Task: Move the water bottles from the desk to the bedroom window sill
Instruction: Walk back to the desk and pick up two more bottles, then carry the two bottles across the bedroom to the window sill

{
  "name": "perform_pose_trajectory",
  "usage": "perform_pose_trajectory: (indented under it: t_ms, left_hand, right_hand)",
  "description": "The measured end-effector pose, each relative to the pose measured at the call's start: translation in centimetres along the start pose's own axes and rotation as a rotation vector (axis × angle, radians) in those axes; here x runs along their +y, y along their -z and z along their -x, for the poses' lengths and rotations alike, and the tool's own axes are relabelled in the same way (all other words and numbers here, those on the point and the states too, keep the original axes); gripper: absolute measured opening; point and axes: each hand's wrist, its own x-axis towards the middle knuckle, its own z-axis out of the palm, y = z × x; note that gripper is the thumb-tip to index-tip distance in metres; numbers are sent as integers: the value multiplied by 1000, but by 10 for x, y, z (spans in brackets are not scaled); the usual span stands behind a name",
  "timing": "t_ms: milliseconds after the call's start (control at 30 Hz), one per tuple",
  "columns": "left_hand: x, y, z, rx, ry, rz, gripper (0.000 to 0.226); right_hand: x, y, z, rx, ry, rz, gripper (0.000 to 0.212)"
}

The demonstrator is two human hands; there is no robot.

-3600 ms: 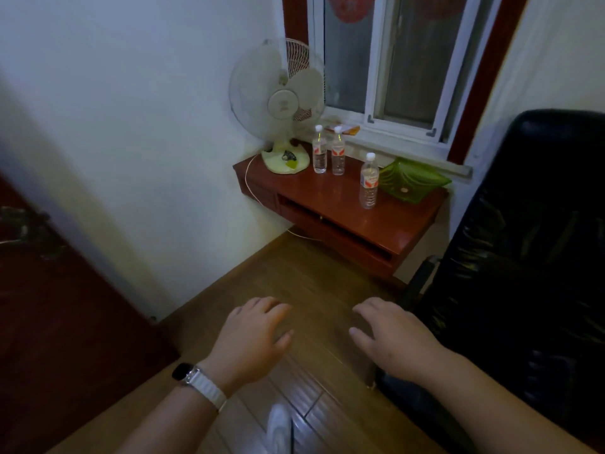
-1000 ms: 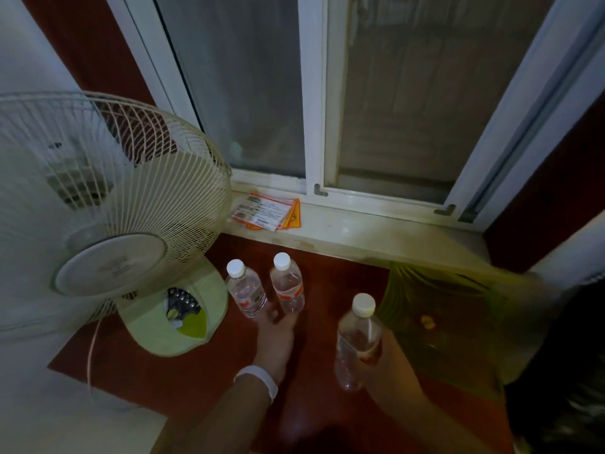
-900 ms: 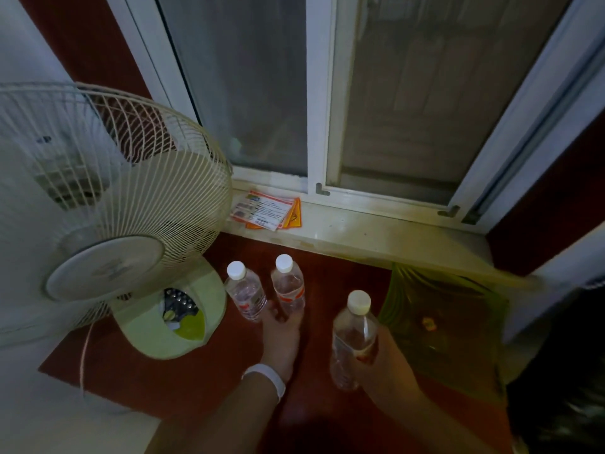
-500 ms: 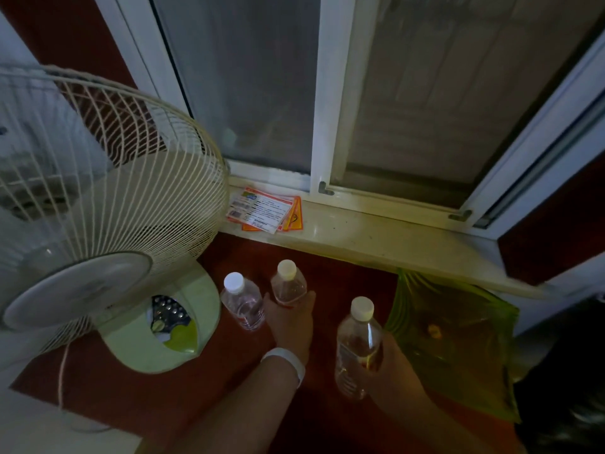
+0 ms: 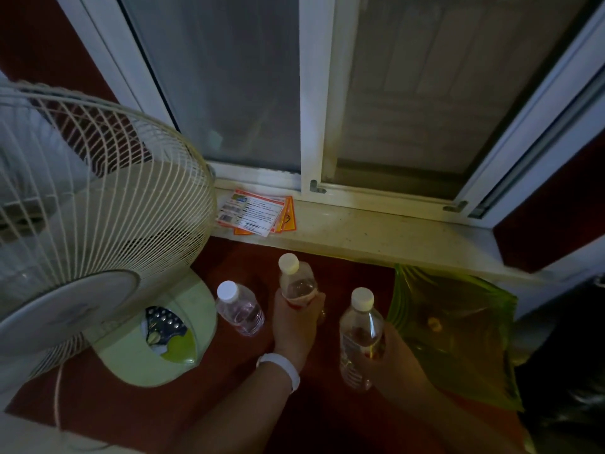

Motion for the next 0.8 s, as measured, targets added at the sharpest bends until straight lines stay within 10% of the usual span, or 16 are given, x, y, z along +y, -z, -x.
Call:
perform_pose_trajectory:
  t_ms: [800]
  left_hand:
    - [35,-18,68,-728,-163,-101,36]
  right_hand:
    - [36,36,91,556,-346,-173,37]
